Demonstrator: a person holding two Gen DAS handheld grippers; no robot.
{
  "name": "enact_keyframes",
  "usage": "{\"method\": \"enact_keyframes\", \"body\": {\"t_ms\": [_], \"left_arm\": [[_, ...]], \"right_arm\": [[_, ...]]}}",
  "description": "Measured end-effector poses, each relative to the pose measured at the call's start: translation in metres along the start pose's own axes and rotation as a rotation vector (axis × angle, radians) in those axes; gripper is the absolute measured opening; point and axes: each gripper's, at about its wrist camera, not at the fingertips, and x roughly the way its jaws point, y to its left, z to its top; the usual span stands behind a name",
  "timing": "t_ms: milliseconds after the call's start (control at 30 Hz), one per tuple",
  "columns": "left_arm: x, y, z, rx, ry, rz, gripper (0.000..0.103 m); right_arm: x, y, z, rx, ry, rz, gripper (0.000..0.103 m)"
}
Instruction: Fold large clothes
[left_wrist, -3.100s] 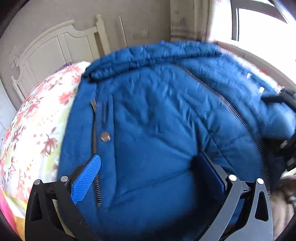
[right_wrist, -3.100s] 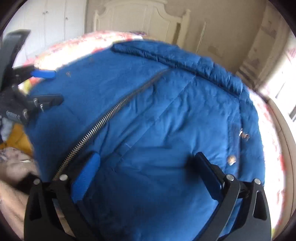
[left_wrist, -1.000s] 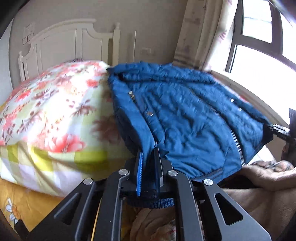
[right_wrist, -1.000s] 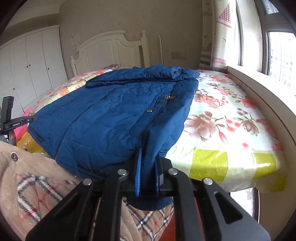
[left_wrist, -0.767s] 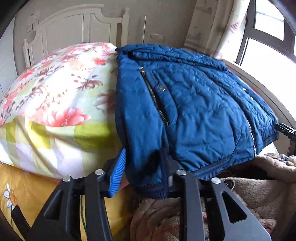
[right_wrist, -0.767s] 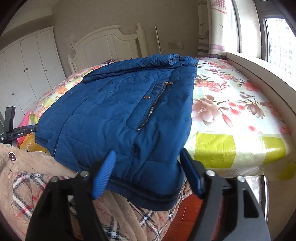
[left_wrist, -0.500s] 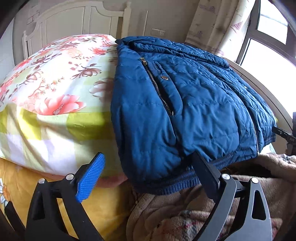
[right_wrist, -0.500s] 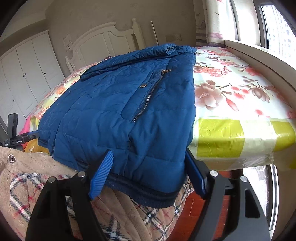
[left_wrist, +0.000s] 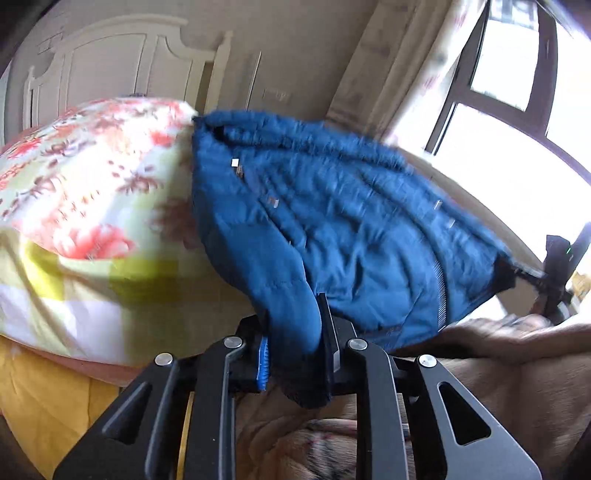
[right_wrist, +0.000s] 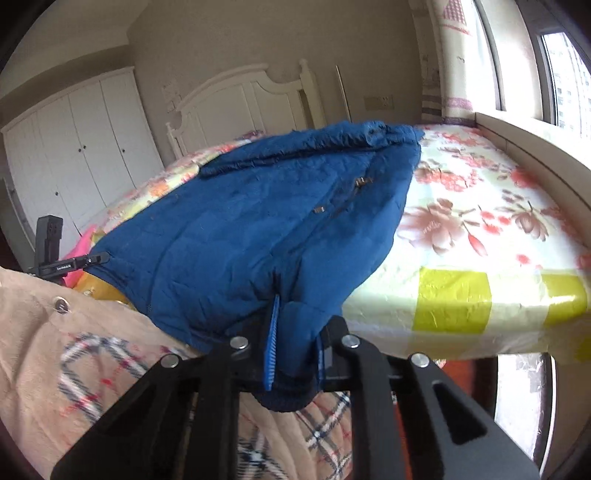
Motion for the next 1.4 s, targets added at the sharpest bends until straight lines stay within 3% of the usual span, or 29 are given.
{"method": "enact_keyframes", "body": {"t_ms": [100,200,267,367,433,533,633,700,767,800,867,967,1067,1167,1233,1333,1400], "left_arm": [[-0.029,-0.006,0.025,-0.022,-0.104,-0.057,0.019],[-0.044,0.003,0.059,-0.106,-0.223,-0.149,0.019],[-0.041,0.019,0.093,-0.173,-0.277,-0.213,0.019],[-0.009,0.037,0.154,-0.219,-0.303,-0.2,0.019],[0.02,0.053,0.195,-0.291,-0.281,-0.196,0.02],[0.083,0.073,0.26,-0.369,-0.217,-0.121,0.02],[0.132,0.093,0.295,-0.395,-0.137,-0.052,0.022],[0.175,0.117,0.316,-0.456,-0.055,-0.022,0.024],[0.204,0.137,0.325,-0.503,0.019,-0.012,0.025],[0.217,0.149,0.331,-0.529,0.053,-0.018,0.025],[0.227,0.167,0.34,-0.562,0.064,-0.027,0.025],[0.206,0.186,0.358,-0.529,-0.051,-0.002,0.026],[0.193,0.2,0.368,-0.497,-0.091,0.021,0.026],[0.212,0.197,0.362,-0.364,0.01,0.051,0.026],[0.231,0.192,0.351,-0.28,0.107,0.015,0.026],[0.252,0.18,0.333,-0.177,0.208,-0.028,0.026],[0.255,0.176,0.33,-0.152,0.221,-0.046,0.026]], "right_arm": [[-0.023,0.016,0.023,-0.034,-0.098,0.003,0.015],[-0.036,0.015,0.062,-0.03,-0.21,-0.008,0.014],[-0.03,0.008,0.099,-0.042,-0.24,-0.031,0.015],[0.002,-0.002,0.163,-0.06,-0.236,-0.072,0.015],[0.033,-0.012,0.202,-0.042,-0.204,-0.097,0.015],[0.097,-0.044,0.256,0.05,-0.143,-0.124,0.016],[0.163,-0.085,0.283,0.155,-0.049,-0.146,0.022],[0.2,-0.115,0.286,0.268,0.009,-0.104,0.034],[0.228,-0.147,0.29,0.368,0.043,-0.072,0.075],[0.231,-0.157,0.29,0.385,0.03,-0.094,0.08],[0.226,-0.179,0.294,0.417,-0.008,-0.106,0.08],[0.215,-0.207,0.303,0.415,-0.041,-0.172,0.08],[0.229,-0.211,0.303,0.292,0.041,-0.197,0.08],[0.251,-0.193,0.291,0.149,0.151,-0.172,0.08],[0.272,-0.179,0.282,0.076,0.218,-0.145,0.08],[0.291,-0.169,0.28,0.037,0.247,-0.125,0.08],[0.3,-0.166,0.284,0.03,0.253,-0.126,0.082]]}}
